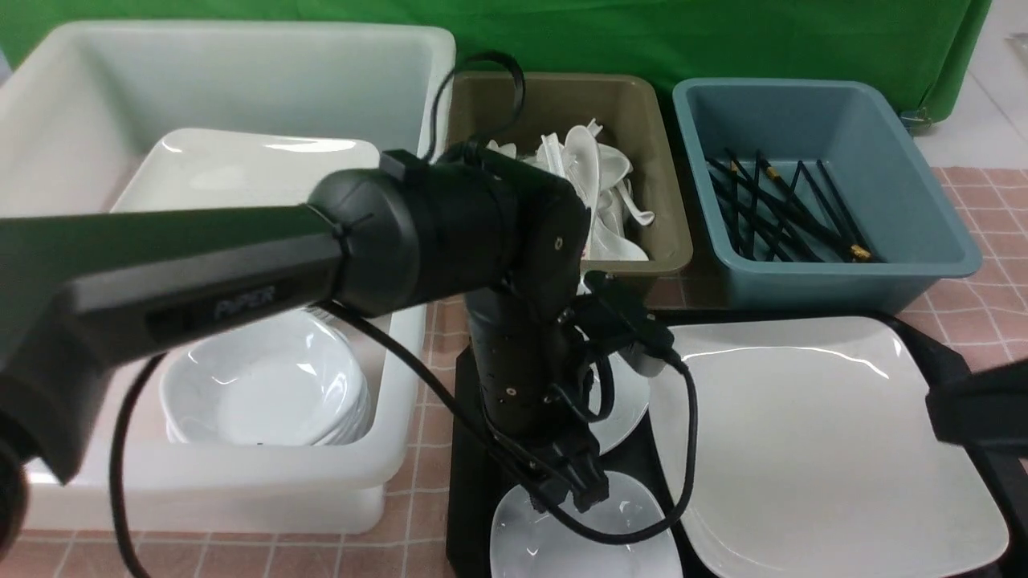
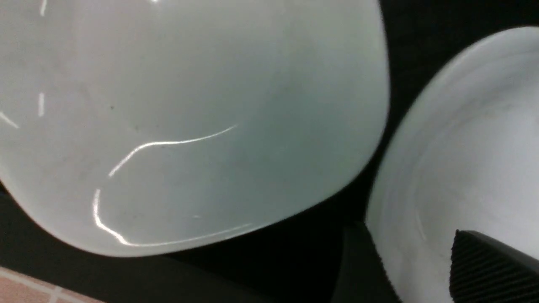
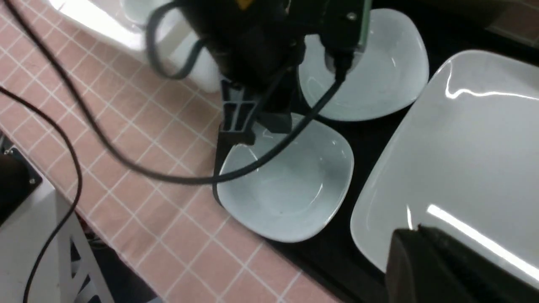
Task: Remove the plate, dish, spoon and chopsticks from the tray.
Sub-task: Use the left arm to grab a small plate from the dinner plate
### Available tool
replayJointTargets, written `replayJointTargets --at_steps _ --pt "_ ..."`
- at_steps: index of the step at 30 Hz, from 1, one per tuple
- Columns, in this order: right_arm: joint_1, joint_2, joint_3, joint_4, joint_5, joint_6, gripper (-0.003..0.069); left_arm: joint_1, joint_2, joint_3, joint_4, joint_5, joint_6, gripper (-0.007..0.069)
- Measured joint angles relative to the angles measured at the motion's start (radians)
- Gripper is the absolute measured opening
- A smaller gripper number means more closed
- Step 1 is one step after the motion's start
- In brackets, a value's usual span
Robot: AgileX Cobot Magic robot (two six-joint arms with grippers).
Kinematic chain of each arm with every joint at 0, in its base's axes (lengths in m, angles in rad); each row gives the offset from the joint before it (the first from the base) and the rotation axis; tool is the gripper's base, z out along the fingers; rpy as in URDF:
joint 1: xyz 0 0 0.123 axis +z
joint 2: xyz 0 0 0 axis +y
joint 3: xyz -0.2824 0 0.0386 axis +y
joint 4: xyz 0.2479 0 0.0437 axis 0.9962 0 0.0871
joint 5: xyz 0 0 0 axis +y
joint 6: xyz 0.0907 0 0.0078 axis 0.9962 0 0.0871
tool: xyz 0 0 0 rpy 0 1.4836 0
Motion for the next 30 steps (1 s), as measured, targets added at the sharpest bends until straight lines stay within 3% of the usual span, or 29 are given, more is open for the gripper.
replayJointTargets --at_steps 5,10,24,30 --pt "0.0 -0.038 0.021 0.005 -0.01 -0.007 0.003 0.0 0.048 0.0 0.019 -0.007 -0.007 0.0479" --pt "0.0 -0.037 0.027 0.006 -0.02 -0.007 0.003 0.0 0.067 0.0 0.03 -0.031 -0.007 0.0519" --pt "0.0 -0.037 0.027 0.006 -0.044 -0.014 0.003 0.0 0.08 -0.002 0.027 -0.042 -0.007 0.047" --pt "0.0 -0.037 0.027 0.006 -0.057 -0.015 0.003 0.0 0.091 -0.007 -0.002 -0.021 -0.007 0.0364"
